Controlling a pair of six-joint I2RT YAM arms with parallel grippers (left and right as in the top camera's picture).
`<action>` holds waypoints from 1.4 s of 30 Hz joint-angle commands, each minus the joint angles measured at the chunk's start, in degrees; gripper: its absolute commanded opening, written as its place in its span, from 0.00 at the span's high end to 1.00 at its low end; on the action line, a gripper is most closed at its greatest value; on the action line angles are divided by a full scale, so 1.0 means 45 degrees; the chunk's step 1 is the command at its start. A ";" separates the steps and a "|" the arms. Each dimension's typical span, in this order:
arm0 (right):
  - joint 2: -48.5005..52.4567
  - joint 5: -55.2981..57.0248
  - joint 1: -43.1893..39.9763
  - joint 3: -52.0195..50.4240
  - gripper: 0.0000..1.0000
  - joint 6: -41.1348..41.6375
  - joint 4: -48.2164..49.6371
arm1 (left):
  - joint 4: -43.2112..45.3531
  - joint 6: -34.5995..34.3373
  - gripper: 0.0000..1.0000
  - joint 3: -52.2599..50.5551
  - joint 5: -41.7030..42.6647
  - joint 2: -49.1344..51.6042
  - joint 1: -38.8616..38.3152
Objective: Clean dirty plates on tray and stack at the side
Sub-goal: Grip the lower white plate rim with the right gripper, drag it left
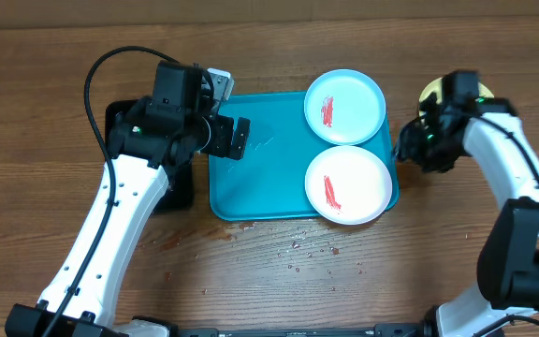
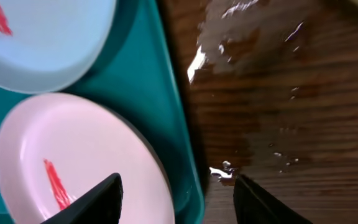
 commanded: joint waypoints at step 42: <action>-0.0539 0.0534 0.2234 -0.1428 0.16 0.0913 -0.0063 | 0.0039 -0.0214 0.00 0.0029 -0.0083 0.0097 -0.0053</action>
